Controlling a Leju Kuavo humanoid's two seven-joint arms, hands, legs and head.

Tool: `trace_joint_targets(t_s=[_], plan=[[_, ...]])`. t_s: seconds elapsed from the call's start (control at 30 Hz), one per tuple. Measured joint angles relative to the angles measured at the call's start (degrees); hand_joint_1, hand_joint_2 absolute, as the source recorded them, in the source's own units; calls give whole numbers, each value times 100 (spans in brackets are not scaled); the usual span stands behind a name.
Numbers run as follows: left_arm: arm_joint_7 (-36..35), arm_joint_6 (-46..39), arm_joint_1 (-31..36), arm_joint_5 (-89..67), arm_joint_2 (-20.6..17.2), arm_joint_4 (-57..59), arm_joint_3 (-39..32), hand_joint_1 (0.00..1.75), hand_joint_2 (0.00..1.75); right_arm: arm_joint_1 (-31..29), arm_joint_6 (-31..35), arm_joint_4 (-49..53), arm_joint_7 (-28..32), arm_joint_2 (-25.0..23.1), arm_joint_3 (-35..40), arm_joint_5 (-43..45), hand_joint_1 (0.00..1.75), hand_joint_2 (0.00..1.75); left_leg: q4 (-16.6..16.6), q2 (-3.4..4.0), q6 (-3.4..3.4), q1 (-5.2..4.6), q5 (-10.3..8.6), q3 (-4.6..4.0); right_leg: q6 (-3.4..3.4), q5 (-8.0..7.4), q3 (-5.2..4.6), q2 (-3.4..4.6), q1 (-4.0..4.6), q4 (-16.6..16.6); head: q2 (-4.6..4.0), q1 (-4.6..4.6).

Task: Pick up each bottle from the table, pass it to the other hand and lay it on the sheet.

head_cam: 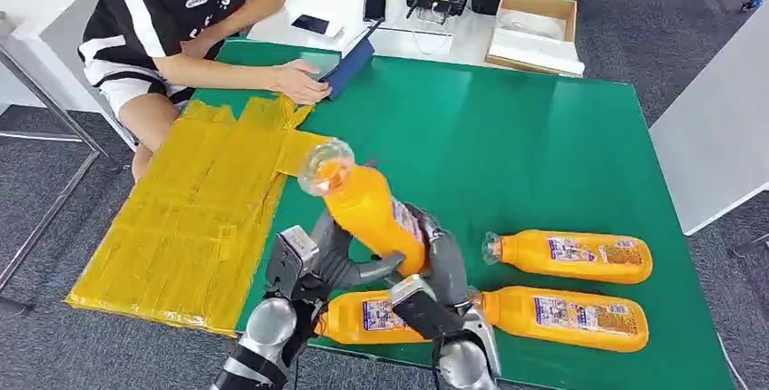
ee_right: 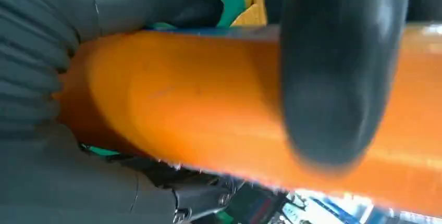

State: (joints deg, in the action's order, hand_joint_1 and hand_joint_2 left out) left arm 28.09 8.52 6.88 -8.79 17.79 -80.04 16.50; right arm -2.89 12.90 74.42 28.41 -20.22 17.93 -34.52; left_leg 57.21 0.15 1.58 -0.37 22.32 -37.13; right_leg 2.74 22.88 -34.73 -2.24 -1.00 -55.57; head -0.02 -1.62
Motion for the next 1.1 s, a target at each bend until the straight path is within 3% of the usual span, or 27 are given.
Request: trace_joint_targets(t_s=[0.3, 0.33, 1.1], plan=[[22, -17, 5, 63, 0, 39, -50, 0, 175, -178, 271, -324, -131, 98, 561, -109, 175, 175, 0, -1, 0, 0, 0, -1, 0, 0, 3, -1, -1, 0, 0, 2], [26, -17, 4, 85, 0, 39, -57, 175, 175, -193, 271, -365, -133, 98, 574, -113, 175, 175, 0, -1, 0, 0, 0, -1, 0, 0, 3, -1, -1, 0, 0, 2], [177, 2, -108, 468, 0, 35, -260, 175, 175, -446, 450, -984, -177, 109, 898, -96, 175, 175, 0, 0, 0, 0, 0, -1, 0, 0, 2, 0, -1, 0, 0, 4]])
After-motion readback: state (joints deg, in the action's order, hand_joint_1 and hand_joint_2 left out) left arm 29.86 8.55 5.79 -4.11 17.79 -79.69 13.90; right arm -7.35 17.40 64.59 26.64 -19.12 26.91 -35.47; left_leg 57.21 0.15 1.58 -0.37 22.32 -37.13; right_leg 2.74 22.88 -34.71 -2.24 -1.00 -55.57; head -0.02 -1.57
